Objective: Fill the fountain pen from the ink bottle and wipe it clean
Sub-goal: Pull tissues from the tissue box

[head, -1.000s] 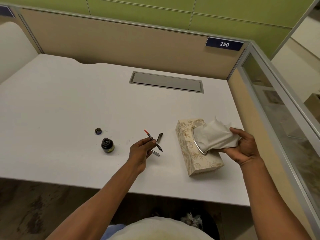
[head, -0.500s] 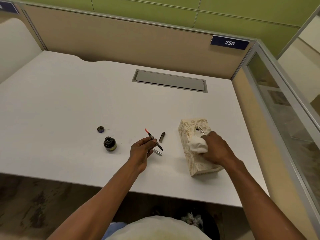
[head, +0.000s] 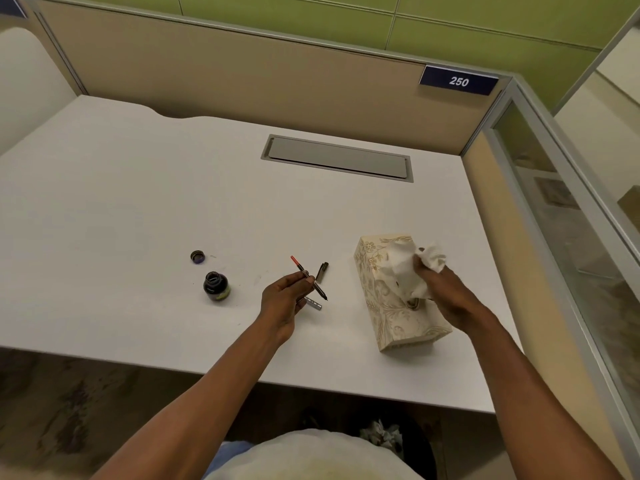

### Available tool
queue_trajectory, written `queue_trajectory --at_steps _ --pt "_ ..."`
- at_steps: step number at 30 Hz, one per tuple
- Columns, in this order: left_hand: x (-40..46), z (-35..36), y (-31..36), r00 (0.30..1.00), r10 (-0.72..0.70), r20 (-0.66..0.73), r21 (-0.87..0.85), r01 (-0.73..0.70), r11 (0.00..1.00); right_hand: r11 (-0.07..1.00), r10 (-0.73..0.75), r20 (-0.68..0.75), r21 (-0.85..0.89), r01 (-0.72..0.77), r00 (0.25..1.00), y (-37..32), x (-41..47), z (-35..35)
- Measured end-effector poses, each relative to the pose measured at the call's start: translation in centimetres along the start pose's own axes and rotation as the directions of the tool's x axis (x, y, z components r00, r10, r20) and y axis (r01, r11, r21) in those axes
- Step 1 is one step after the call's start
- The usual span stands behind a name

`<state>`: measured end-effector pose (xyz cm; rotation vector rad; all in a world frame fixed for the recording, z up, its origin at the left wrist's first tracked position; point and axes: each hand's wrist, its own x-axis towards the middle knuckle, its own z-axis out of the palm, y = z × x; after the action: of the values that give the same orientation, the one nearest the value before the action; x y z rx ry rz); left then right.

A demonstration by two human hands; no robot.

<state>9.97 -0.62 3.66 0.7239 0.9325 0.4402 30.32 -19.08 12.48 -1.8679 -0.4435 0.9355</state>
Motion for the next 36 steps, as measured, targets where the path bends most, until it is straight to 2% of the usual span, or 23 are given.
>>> queue_trajectory --at_steps 3,7,9,12,15,17,18,20,21,23,30,36 --pt "0.1 -0.1 0.0 1.000 0.002 -0.005 -0.001 -0.002 1.000 0.976 -0.018 -0.123 0.211 0.044 0.992 -1.2 -0.2 -0.8" --pt "0.2 -0.3 0.0 1.000 0.001 -0.008 -0.005 -0.001 1.000 0.951 -0.067 -0.259 0.274 0.140 0.964 -3.0 0.1 -2.1" --pt "0.2 -0.3 0.0 1.000 -0.002 -0.010 -0.006 0.002 1.000 0.959 -0.105 -0.329 0.217 0.183 0.938 -3.1 0.3 -2.5" --pt "0.3 -0.4 0.1 1.000 0.000 -0.015 -0.007 0.000 1.000 0.981 -0.166 -0.378 0.031 0.192 0.911 -2.9 0.2 -2.9" --pt "0.4 -0.5 0.2 1.000 0.001 -0.019 -0.002 -0.001 1.000 0.982 -0.164 -0.308 0.038 0.184 0.937 -3.2 -0.4 -2.7" --pt "0.4 -0.4 0.2 1.000 0.001 -0.020 -0.001 -0.001 1.000 0.990 -0.136 -0.206 0.010 0.141 0.969 -3.0 -0.6 -2.0" --pt "0.4 -0.4 0.2 1.000 0.002 -0.020 -0.001 -0.002 1.000 0.988 -0.123 -0.147 -0.107 0.108 0.981 -2.5 -0.5 -1.8" --pt "0.5 -0.3 0.1 1.000 -0.001 -0.015 0.003 0.001 1.000 0.916 -0.050 -0.042 -0.399 0.029 0.998 -1.4 -0.4 -1.2" --pt "0.5 -0.2 0.1 1.000 -0.002 -0.012 0.006 0.002 1.000 0.879 -0.003 0.010 -0.476 0.007 1.000 -1.0 -0.4 -0.9" --pt "0.6 -0.1 0.2 1.000 0.000 -0.011 0.009 0.000 1.000 0.867 0.050 0.069 -0.499 -0.008 0.996 -0.4 0.1 -0.5" --pt "0.8 -0.4 0.2 1.000 -0.002 -0.029 0.010 0.002 1.000 0.859 0.122 0.010 -0.501 -0.101 0.992 -1.8 0.5 1.0" --pt "0.9 -0.6 0.3 0.999 0.002 -0.038 0.003 -0.002 1.000 0.823 0.290 0.031 -0.519 -0.233 0.956 -3.1 0.1 0.8"
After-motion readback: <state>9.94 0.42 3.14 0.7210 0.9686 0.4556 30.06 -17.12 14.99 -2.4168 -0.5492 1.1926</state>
